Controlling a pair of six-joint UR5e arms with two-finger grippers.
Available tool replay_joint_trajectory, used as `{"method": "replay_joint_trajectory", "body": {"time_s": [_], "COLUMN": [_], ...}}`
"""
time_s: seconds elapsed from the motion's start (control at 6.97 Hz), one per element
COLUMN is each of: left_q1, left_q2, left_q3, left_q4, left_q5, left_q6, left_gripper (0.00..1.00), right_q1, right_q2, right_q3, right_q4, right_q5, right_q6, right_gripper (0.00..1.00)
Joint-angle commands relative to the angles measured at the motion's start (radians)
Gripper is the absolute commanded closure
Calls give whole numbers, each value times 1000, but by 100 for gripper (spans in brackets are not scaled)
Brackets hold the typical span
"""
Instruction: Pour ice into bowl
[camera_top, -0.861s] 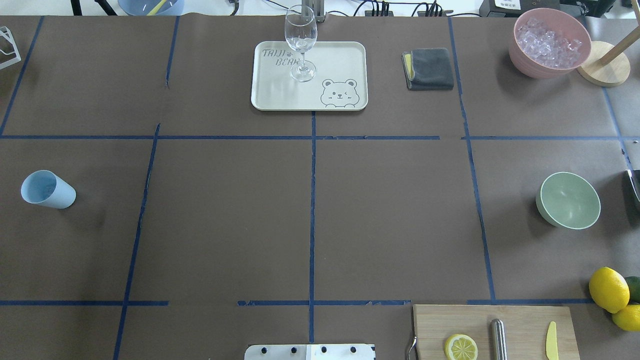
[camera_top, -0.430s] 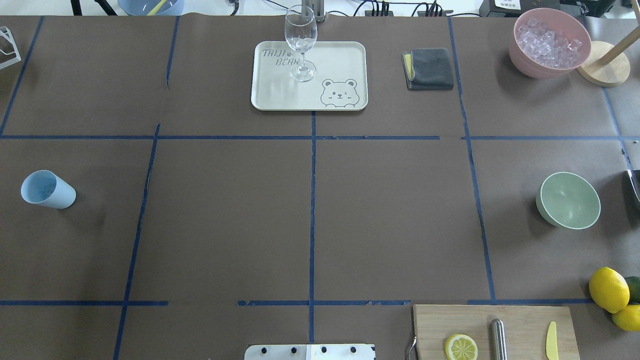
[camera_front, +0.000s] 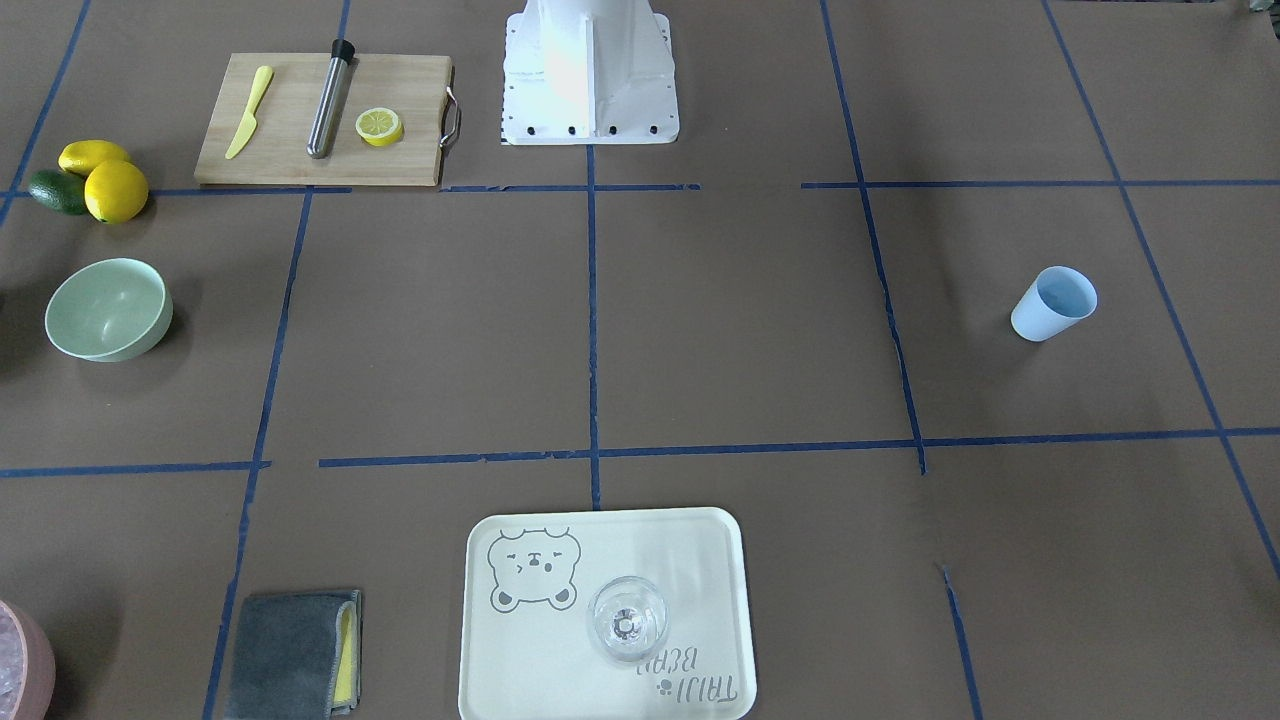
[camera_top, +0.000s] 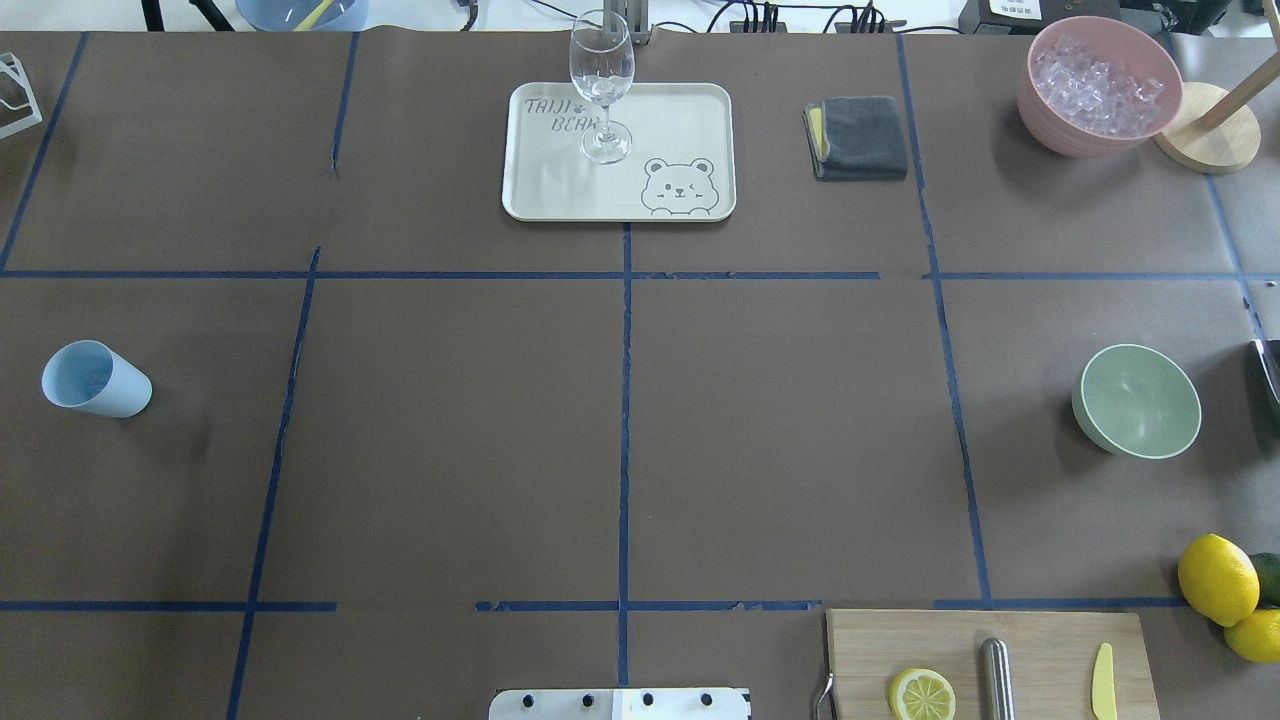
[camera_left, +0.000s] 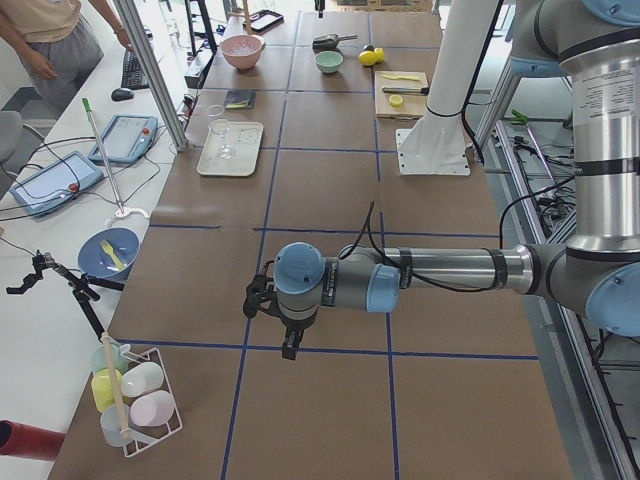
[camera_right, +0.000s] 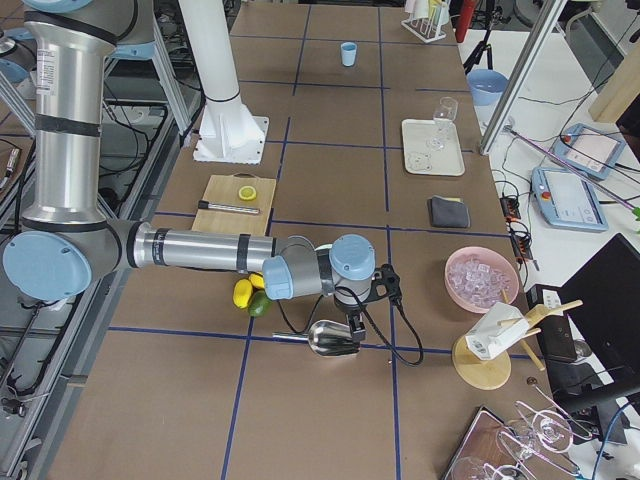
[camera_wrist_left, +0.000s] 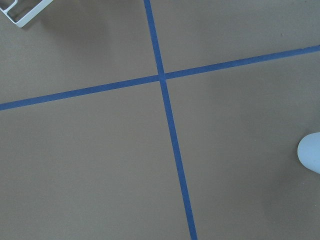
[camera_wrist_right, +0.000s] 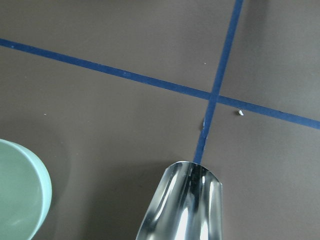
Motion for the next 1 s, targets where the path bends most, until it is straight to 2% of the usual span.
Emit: {"method": "replay_joint_trajectory", "body": {"time_s": [0.0,0.14,0.29,0.57,0.72,0.86], "left_q1": [0,0,0,0,0,0], "left_q2": [0,0,0,0,0,0], "left_q3": [1,1,1,1,1,1], "left_q4": [0,0,-2,-2,-2,-2], "left_q5": [-4,-4,-4,-4,-4,-4], "left_q6": [0,0,0,0,0,0], "left_gripper": [0,0,0,0,0,0], "right_q1": [-114,-185,-239,-361,-363,-365], "right_q2": [0,0,0,0,-1,-18], "right_q3": [-5,-13,-13,-12,-12,-12], "right_q4": [152,273,347,371,371,371], "right_q5": [41,27,0,-127,-133,-130], "right_q6": [207,372,482,601,604,598], "right_gripper": [0,0,0,1,30,82]}}
